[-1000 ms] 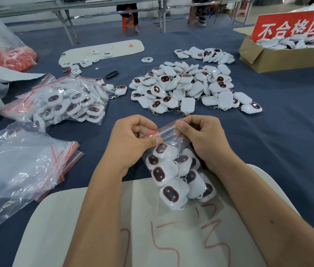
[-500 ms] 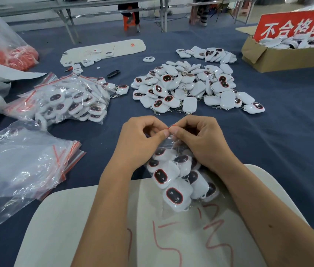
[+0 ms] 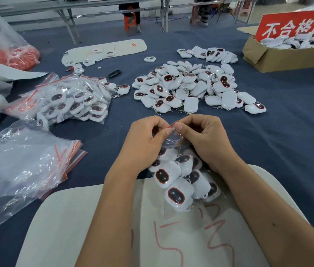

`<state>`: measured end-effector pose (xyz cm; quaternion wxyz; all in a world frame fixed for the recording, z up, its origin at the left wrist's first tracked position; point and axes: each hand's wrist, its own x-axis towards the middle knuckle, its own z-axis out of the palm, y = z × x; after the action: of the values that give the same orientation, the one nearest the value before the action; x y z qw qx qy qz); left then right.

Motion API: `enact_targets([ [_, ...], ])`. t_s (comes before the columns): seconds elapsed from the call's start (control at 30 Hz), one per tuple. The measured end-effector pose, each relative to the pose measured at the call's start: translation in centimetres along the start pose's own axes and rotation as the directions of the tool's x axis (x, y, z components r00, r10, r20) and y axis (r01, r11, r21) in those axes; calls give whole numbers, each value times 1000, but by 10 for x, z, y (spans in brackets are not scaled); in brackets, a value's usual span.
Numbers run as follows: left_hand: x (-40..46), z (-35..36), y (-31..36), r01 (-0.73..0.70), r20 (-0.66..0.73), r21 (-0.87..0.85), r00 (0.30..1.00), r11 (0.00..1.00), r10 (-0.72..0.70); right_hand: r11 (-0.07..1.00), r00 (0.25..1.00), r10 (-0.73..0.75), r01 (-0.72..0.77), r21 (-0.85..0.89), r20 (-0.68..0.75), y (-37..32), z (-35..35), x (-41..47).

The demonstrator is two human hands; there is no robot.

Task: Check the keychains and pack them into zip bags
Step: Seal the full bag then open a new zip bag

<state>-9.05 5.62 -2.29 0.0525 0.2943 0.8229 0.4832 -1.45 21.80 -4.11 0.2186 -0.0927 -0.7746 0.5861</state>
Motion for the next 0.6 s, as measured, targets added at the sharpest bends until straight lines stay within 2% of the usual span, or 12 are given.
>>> enact_targets([
  [0.17,3,-2,-4,23,-39,33,999,999,-22,998,997,44,-41,57,-69,-1,-1,1],
  [0.4,2,1,-3,18,-39,36,999,999,-16,999,999,44,-44,-7,13,-2,0,0],
  [0.6,3,-2,-9,52,-71,59,996,997,-48,999,996,49,-50,-13,-75,1,1,2],
])
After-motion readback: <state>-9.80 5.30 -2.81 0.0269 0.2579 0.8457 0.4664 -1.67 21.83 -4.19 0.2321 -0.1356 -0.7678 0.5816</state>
